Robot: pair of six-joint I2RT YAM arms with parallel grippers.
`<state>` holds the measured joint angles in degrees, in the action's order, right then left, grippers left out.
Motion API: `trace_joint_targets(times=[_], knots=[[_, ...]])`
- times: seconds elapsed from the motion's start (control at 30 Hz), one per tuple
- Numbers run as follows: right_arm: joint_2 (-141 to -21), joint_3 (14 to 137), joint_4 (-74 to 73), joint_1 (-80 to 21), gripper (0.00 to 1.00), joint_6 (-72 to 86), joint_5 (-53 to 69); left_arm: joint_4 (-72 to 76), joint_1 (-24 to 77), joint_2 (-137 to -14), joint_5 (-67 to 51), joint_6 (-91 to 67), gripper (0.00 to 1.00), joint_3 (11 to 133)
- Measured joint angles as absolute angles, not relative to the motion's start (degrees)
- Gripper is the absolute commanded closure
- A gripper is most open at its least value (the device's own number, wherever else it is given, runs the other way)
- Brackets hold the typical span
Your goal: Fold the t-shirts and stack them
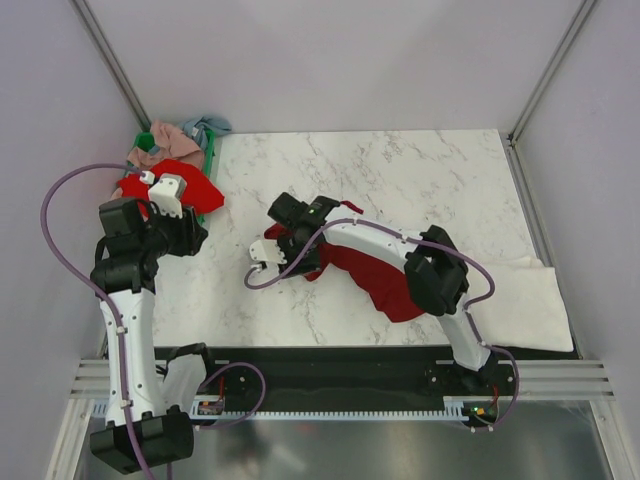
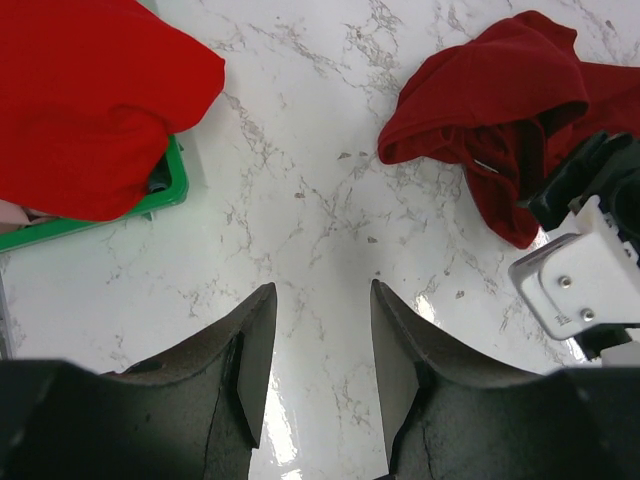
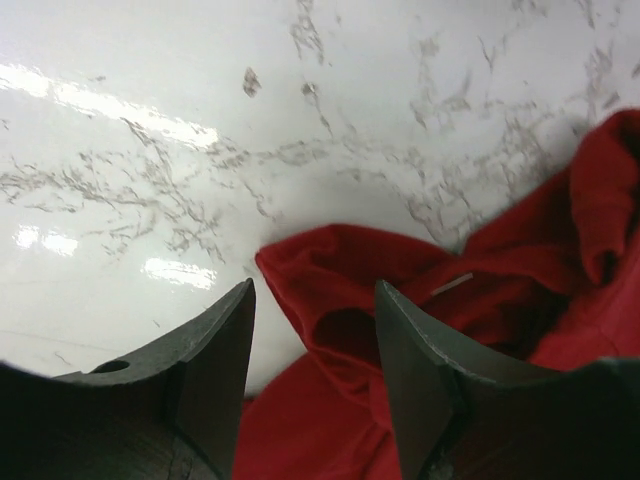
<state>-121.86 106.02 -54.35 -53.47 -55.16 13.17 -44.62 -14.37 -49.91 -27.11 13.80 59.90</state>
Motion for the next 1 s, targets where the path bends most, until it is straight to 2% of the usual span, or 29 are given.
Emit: trace_joint_targets(times=[0.27,0.33,0.43,0.47,0.53,0.57,0.67,0.87,1.0], knots=[[-125.3,107.1,-55.2,-55.1,0.43,-55.9,13.0,-45.5,-14.4,-48.9,-26.6,13.8,0.49,59.8],[-125.3,106.2,-54.9,-55.0,0.46,-56.1,12.6,-45.6,-14.4,-48.9,-26.5,13.8,0.49,59.8],[-125.3,104.2,-54.5,-54.8,0.64,-56.3,11.7,-45.8,-14.4,-49.0,-26.5,13.8,0.49,59.8],[-125.3,103.7,-54.4,-54.8,0.74,-56.3,11.4,-45.8,-14.4,-49.1,-26.5,13.8,0.49,59.8],[-125.3,103.0,-54.0,-54.8,0.82,-56.0,10.4,-45.8,-14.4,-49.3,-26.5,13.8,0.49,59.8],[-125.3,102.8,-53.6,-54.8,0.90,-55.8,10.1,-45.8,-14.4,-49.5,-26.5,13.8,0.49,59.8],[-125.3,102.5,-52.1,-54.8,1.00,-55.4,8.8,-45.8,-14.4,-49.6,-26.6,13.8,0.49,59.8],[-123.8,103.4,-48.5,-54.8,1.00,-55.2,5.7,-45.8,-14.4,-49.6,-26.6,13.8,0.50,59.9],[-121.9,111.6,-47.3,-54.8,1.00,-55.9,3.5,-45.7,-14.4,-49.7,-26.6,13.8,0.50,60.2]])
